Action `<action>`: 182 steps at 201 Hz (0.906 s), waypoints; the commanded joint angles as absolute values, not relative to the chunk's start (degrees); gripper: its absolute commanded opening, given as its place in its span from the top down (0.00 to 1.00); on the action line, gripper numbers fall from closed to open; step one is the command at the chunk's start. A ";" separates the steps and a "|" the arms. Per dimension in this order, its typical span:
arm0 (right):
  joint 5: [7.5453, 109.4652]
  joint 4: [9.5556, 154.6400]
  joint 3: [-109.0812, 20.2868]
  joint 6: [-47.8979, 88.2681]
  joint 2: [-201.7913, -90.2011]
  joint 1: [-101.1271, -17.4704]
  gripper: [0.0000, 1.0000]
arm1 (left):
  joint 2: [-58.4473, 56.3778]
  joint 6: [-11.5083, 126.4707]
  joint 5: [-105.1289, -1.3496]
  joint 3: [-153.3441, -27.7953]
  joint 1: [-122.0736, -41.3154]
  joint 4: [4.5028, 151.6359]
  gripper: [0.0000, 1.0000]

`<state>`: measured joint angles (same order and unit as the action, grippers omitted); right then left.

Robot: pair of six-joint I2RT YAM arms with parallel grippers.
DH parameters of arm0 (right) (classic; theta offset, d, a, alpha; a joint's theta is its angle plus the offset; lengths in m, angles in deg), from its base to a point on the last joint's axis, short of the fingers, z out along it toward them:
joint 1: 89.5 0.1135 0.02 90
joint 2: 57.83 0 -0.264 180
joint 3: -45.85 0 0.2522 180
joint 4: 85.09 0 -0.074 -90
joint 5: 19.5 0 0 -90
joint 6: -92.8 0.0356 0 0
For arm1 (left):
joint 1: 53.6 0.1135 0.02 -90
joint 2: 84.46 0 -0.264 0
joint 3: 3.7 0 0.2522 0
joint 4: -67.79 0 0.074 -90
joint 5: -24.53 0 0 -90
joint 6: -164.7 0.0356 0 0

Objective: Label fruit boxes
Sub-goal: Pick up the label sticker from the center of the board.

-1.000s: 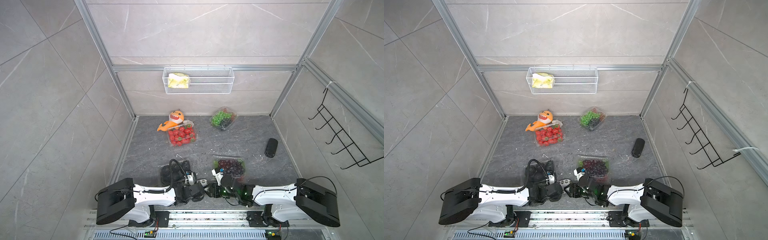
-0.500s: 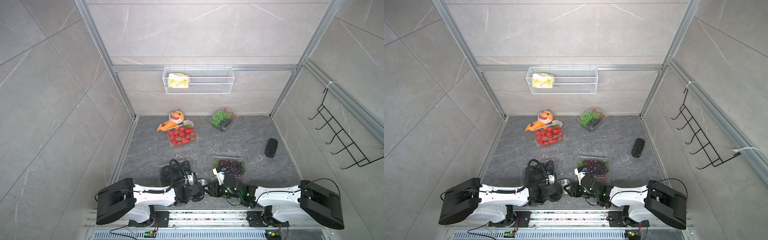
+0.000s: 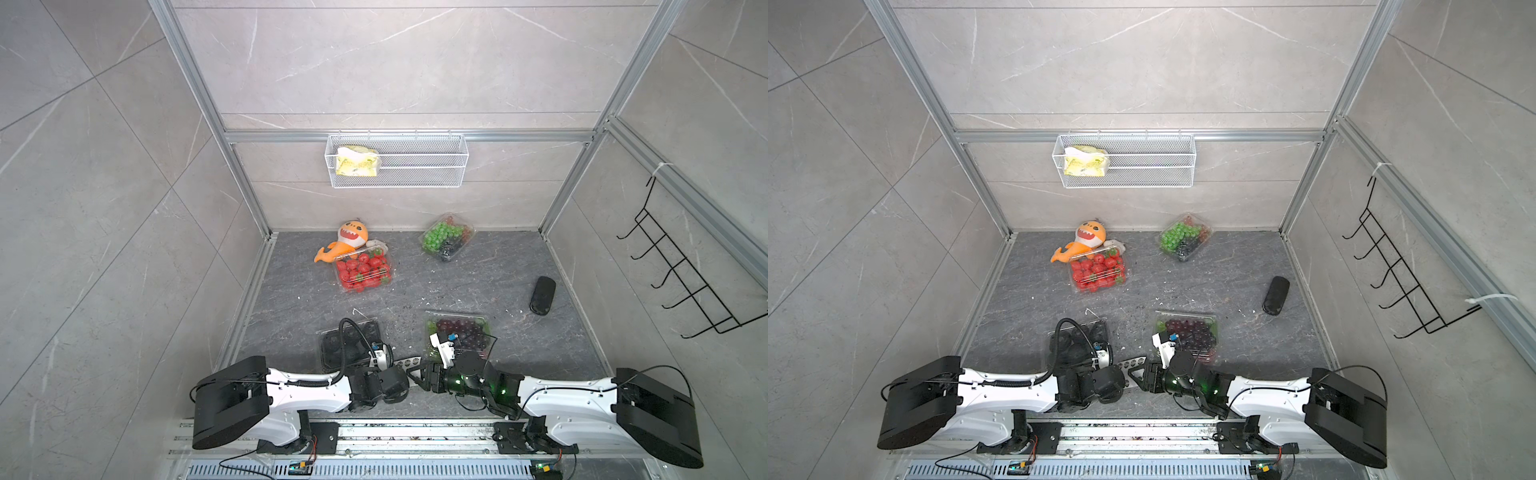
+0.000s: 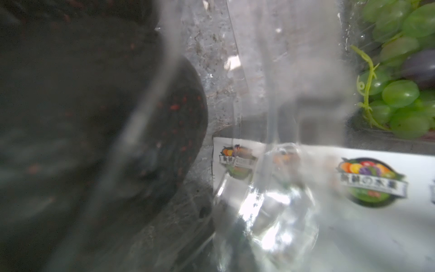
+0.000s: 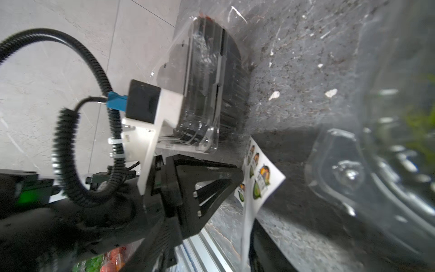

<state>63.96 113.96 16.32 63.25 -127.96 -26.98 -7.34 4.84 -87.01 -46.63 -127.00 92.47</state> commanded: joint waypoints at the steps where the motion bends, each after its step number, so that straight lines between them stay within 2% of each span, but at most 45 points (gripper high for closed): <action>1: 63.83 113.54 15.60 63.49 -130.42 -27.27 0.49 | -6.41 4.65 -82.99 -45.95 -127.34 97.02 0.83; 23: 65.00 112.16 15.65 63.38 -130.74 -27.27 0.58 | -6.91 4.61 -83.20 -45.89 -127.34 97.34 0.83; 37: 66.24 110.89 15.78 62.90 -129.88 -27.27 0.69 | -7.59 4.48 -83.15 -45.73 -127.34 97.32 0.83; 52: 66.98 108.75 15.17 61.88 -128.97 -27.23 0.87 | -8.37 4.48 -83.31 -45.78 -127.39 97.68 0.83; 66: 66.95 106.52 14.05 61.51 -128.56 -27.25 1.00 | -9.62 4.57 -83.29 -45.91 -127.36 97.81 0.83; 99: 65.67 98.31 9.88 56.46 -126.40 -27.32 1.00 | -16.69 6.56 -84.17 -48.76 -127.34 102.20 0.77; 117: 65.78 88.31 5.07 51.72 -123.32 -27.37 1.00 | -22.45 9.04 -84.27 -51.70 -127.32 105.32 0.60; 164: 66.81 61.58 -12.78 34.76 -120.33 -30.30 1.00 | -32.94 18.91 -87.04 -62.11 -126.88 114.93 0.29; 171: 66.11 59.00 -15.31 32.48 -120.42 -31.29 1.00 | -33.49 20.93 -88.18 -64.57 -126.24 117.33 0.26; 182: 64.87 54.83 -19.04 29.05 -121.27 -32.82 1.00 | -34.49 25.28 -87.70 -67.52 -123.95 118.73 0.26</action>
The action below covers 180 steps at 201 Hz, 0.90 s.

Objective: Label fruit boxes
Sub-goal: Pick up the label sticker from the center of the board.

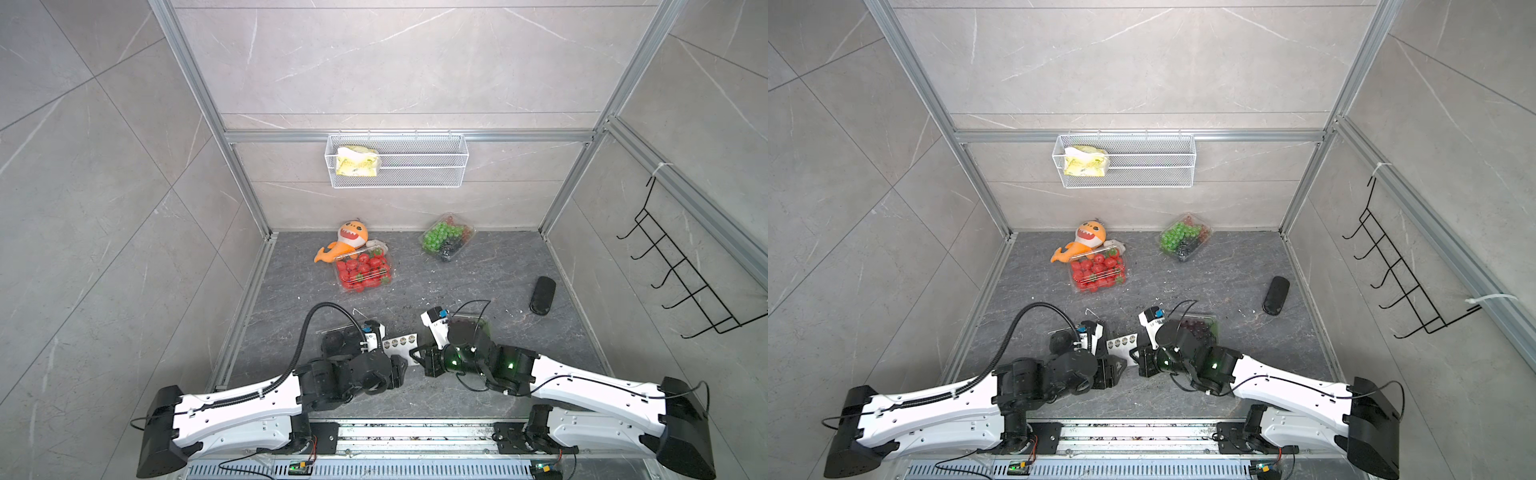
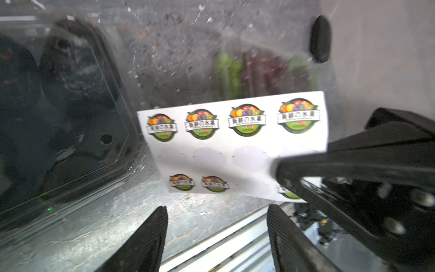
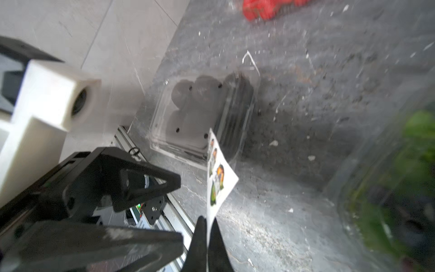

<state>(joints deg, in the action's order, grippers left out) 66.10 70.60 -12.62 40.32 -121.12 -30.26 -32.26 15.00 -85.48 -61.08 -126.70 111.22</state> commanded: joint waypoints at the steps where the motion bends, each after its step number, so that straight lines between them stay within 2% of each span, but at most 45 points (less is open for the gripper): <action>1: 64.74 54.45 -19.44 28.75 -121.37 -32.99 1.00 | -34.60 25.64 -87.48 -67.76 -123.67 118.77 0.26; 36: 53.85 46.62 -31.65 19.45 -126.25 -40.12 1.00 | -35.39 37.70 -71.69 -74.20 -107.28 117.27 0.30; 65: 44.36 43.65 -37.67 14.55 -129.53 -44.27 1.00 | -29.38 44.85 -52.14 -79.07 -93.66 114.16 0.35; 92: 38.41 41.06 -40.89 9.31 -131.82 -46.83 1.00 | -25.38 47.45 -33.47 -79.13 -84.48 106.53 0.37; 111: 35.62 42.00 -41.61 7.25 -132.97 -49.30 1.00 | -22.14 48.74 -24.66 -79.19 -81.34 102.48 0.38; 145: 26.17 42.36 -45.92 4.26 -138.24 -53.65 1.00 | -19.01 47.06 -14.81 -77.52 -78.19 94.45 0.40; 180: 19.71 41.89 -50.21 1.70 -142.29 -55.20 1.00 | -19.26 49.32 -14.59 -77.58 -77.39 94.46 0.40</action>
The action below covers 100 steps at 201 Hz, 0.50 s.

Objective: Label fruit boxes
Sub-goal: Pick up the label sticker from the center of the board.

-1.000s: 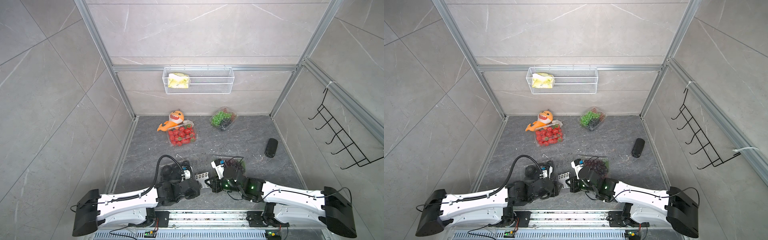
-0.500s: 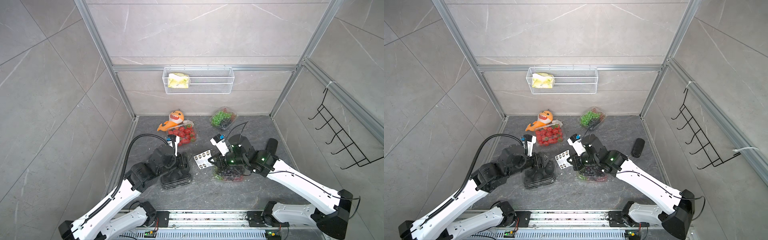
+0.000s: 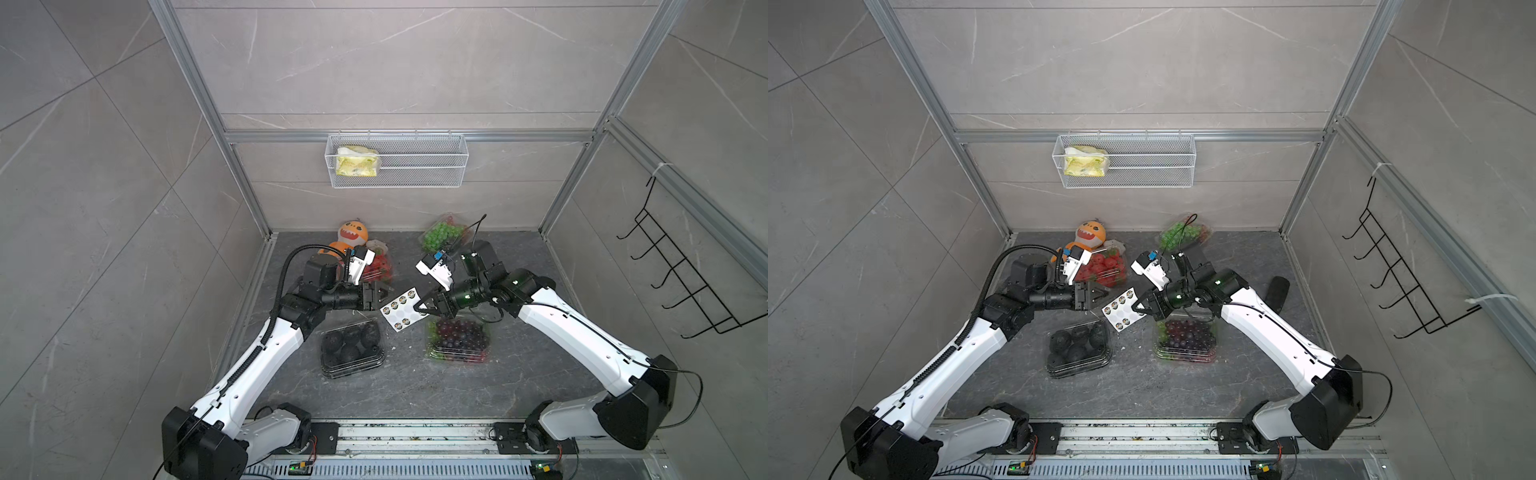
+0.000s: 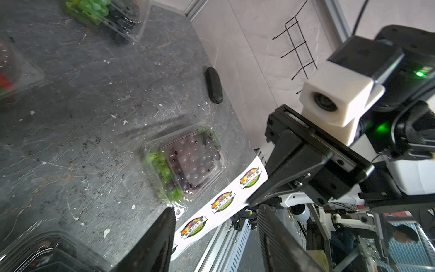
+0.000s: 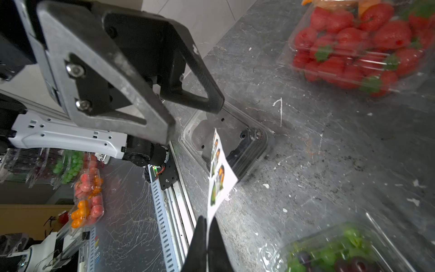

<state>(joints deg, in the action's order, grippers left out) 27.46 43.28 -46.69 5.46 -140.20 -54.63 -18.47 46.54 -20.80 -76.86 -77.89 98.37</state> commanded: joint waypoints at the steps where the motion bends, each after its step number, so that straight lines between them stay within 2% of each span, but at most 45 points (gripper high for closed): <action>1: 19.62 41.92 -50.32 1.63 -142.38 -55.21 1.00 | -19.26 49.40 -14.63 -77.58 -77.40 94.47 0.40; 43: 12.68 41.96 -52.28 0.42 -144.47 -56.11 1.00 | -17.46 51.38 -14.55 -78.30 -77.40 97.10 0.40; 72: 12.07 42.23 -52.29 0.16 -144.32 -56.71 1.00 | -18.07 53.15 -12.23 -79.08 -77.40 98.70 0.41; 100: 11.07 41.89 -53.72 -0.19 -145.25 -56.88 1.00 | -18.50 52.25 -8.41 -77.94 -77.39 96.31 0.50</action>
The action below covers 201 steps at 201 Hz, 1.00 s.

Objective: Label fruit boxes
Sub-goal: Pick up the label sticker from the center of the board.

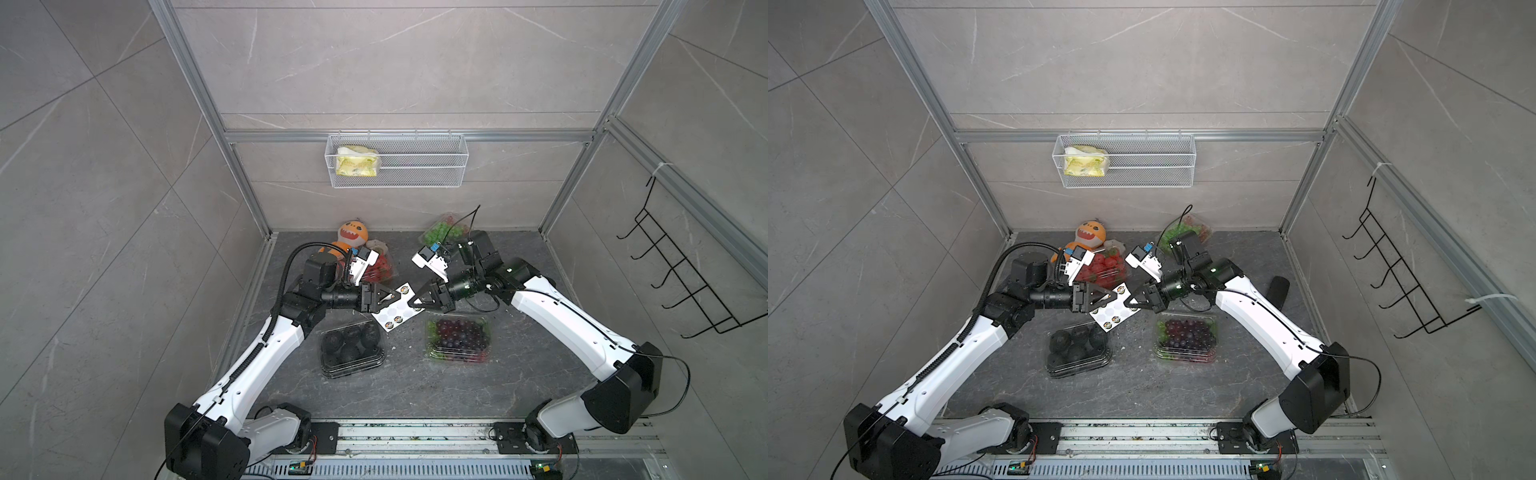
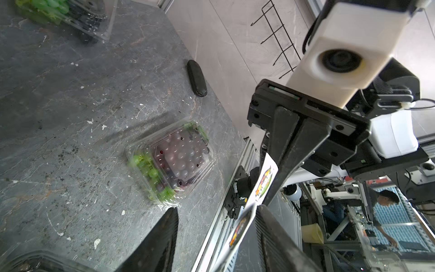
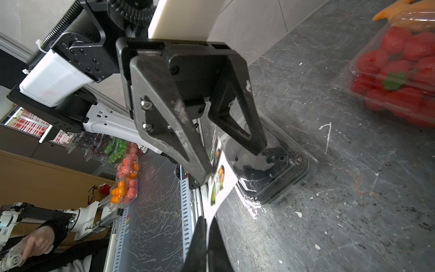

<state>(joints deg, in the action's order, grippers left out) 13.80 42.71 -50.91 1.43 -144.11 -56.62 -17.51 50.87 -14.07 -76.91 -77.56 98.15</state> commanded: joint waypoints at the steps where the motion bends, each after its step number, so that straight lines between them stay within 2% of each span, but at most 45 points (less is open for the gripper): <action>1: 11.08 41.88 -53.75 -0.19 -145.31 -56.89 1.00 | -18.52 52.14 -8.24 -77.89 -77.36 96.23 0.51; 8: 11.09 41.43 -54.11 -0.44 -145.69 -56.89 1.00 | -18.38 51.98 -7.72 -77.78 -77.41 95.81 0.56; 16: 11.09 41.17 -54.32 -0.83 -145.96 -56.89 1.00 | -18.24 52.04 -7.15 -77.74 -77.39 95.76 0.67; 33: 11.38 41.23 -54.30 -0.89 -146.34 -56.87 1.00 | -17.98 51.83 -6.08 -77.54 -77.49 95.45 0.76; 45: 11.43 41.33 -54.15 -0.82 -146.35 -56.89 1.00 | -18.02 51.76 -6.05 -77.41 -77.50 95.23 0.89; 56: 11.68 41.77 -53.95 -0.71 -146.25 -56.89 0.94 | -18.10 51.70 -6.29 -77.40 -77.46 95.12 0.96; 62: 12.03 42.03 -53.85 -0.52 -146.10 -56.93 0.85 | -18.11 51.65 -6.32 -77.27 -77.44 94.99 1.00; 79: 14.10 43.36 -53.28 0.69 -145.36 -57.14 0.74 | -18.36 51.44 -7.77 -76.97 -77.50 94.49 1.00; 89: 16.55 45.53 -52.31 2.72 -144.56 -57.56 0.59 | -18.41 51.26 -8.78 -76.71 -77.51 94.20 1.00; 107: 18.54 51.54 -48.60 7.82 -141.93 -59.34 0.54 | -18.74 49.69 -11.05 -75.85 -77.42 92.51 1.00; 120: 21.46 56.58 -45.07 12.27 -139.48 -60.18 0.44 | -19.35 48.04 -13.23 -74.73 -77.42 90.40 1.00; 168: 28.40 75.82 -30.40 27.74 -130.52 -60.45 0.41 | -23.47 36.58 -25.04 -66.77 -77.73 74.40 1.00; 201: 32.13 103.97 -14.25 42.99 -125.48 -60.30 0.43 | -27.23 27.97 -37.74 -59.95 -80.67 61.86 1.00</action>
